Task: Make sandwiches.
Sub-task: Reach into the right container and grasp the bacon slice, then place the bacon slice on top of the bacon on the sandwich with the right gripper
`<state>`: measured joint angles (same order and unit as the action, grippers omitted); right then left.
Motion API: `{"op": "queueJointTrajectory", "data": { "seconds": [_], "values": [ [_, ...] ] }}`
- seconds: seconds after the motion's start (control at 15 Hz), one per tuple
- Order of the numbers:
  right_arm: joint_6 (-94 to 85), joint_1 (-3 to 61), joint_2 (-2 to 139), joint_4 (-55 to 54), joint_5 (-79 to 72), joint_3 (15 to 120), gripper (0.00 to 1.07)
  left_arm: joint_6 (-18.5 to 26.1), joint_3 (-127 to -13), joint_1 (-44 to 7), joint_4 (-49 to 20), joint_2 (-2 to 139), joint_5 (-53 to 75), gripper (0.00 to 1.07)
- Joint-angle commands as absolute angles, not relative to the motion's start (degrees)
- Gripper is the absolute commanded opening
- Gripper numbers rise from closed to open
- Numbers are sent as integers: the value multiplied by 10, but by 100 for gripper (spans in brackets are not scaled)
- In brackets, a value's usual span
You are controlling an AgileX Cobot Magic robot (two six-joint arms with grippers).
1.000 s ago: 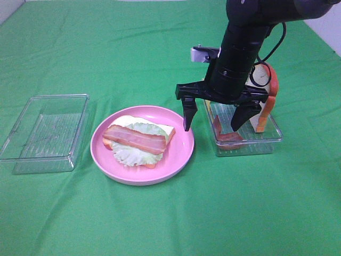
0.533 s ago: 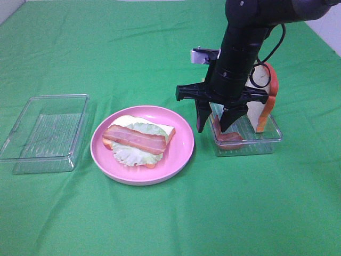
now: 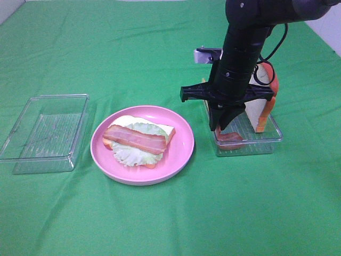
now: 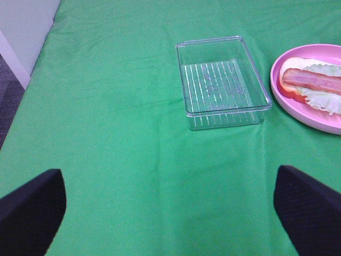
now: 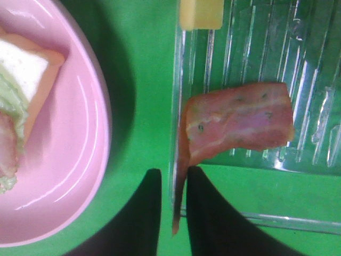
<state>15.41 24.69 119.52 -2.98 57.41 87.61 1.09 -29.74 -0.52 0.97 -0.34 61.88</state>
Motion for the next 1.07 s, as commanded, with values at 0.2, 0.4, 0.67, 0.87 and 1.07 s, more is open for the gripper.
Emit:
{"op": "queueJointTrajectory", "data": {
  "seconds": [0.2,0.4,0.67,0.87,1.07],
  "values": [
    [153,247,1200,-26,574,877,0,8,-297,-5,10,-11,616,100],
    [151,247,1200,-25,580,877,0,8,-297,-5,10,-11,616,100],
    [149,247,1174,-24,599,877,0,8,-297,-5,10,-11,616,100],
    [135,247,1119,-14,614,877,0,8,-297,-5,10,-11,616,100],
    [126,247,1075,0,651,877,0,8,-297,-5,10,-11,616,100]
  ]
}}
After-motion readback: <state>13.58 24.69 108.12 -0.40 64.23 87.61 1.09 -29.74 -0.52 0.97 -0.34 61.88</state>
